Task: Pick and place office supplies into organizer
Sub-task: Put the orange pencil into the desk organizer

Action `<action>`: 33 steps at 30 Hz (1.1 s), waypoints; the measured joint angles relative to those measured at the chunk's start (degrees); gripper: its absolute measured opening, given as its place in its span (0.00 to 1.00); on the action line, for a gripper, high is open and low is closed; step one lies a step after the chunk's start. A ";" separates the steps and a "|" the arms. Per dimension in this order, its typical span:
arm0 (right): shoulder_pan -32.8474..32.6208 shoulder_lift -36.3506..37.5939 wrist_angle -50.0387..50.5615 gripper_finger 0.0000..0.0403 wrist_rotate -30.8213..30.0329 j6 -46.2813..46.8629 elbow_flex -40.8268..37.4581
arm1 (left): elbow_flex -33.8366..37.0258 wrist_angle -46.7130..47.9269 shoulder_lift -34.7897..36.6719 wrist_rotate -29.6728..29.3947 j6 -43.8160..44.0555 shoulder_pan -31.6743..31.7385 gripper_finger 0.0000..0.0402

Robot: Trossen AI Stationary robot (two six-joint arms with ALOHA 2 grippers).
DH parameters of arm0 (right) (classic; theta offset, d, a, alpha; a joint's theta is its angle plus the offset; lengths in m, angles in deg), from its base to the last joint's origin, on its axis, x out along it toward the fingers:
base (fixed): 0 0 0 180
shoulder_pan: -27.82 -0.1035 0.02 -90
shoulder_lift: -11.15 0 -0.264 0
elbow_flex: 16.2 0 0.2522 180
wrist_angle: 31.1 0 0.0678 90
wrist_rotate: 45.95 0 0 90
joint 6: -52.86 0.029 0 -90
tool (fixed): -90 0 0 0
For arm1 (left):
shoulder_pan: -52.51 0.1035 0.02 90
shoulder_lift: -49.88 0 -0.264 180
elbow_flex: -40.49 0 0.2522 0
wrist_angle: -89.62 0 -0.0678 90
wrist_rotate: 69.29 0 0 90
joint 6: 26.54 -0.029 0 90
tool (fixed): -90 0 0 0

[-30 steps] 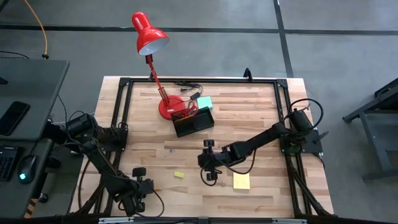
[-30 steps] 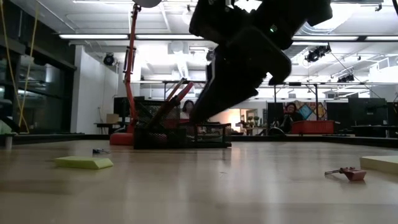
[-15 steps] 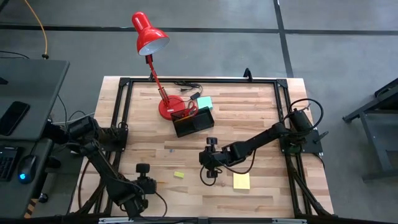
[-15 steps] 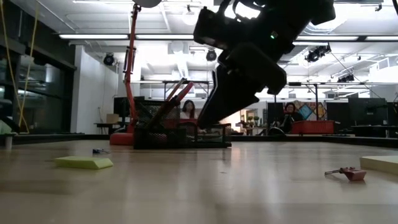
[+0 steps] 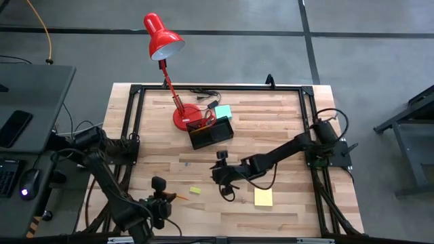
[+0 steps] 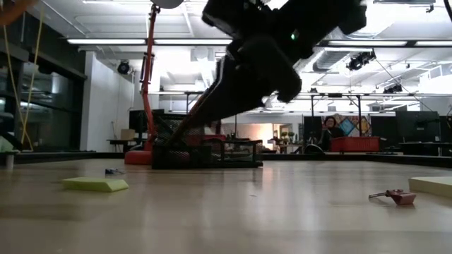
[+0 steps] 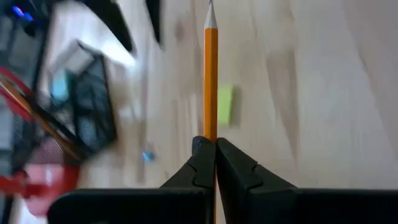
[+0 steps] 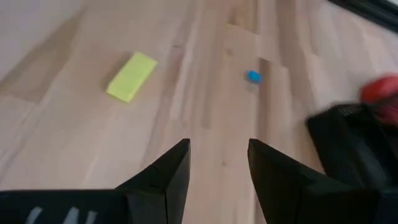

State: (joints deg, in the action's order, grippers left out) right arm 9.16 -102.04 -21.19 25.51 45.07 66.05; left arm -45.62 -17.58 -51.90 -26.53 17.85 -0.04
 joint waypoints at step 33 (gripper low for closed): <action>9.72 16.67 -7.46 0.35 41.87 14.17 0.00 | -3.77 -1.68 -5.35 -13.94 -32.59 0.07 0.00</action>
State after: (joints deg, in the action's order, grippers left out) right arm 18.88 -85.37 -28.66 67.37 59.24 66.05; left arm -49.39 -19.27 -57.25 -40.47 -14.74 0.03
